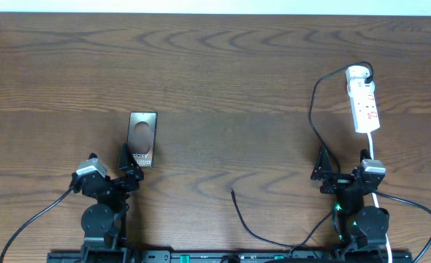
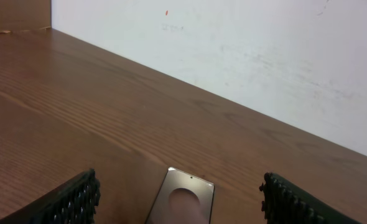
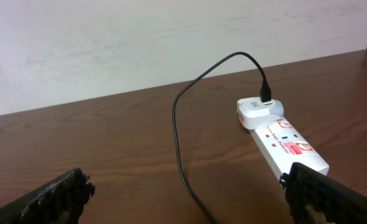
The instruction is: Plug charger to phone and switch on socket
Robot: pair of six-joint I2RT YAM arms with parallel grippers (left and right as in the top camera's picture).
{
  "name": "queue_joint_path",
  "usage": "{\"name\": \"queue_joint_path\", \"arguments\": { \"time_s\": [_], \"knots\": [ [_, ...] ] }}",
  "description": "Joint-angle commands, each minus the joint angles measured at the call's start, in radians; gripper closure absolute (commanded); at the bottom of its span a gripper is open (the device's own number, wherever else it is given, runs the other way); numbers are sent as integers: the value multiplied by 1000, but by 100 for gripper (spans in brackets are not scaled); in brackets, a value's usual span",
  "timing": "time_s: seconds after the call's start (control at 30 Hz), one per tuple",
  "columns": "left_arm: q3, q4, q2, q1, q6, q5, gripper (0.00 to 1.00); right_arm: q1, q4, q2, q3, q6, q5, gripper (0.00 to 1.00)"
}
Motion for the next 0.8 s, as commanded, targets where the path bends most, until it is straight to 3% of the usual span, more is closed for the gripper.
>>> {"name": "queue_joint_path", "arguments": {
  "time_s": [0.0,0.53,0.77],
  "knots": [
    [-20,-36,4,1,10,-24,18,9,-4,-6,-1,-11,-2,1],
    [-17,-23,3,1,11,-30,18,9,-5,-6,-1,-11,-2,1],
    [122,-76,58,1,50,-5,18,9,-4,-6,-1,-11,-2,1]
  ]
}}
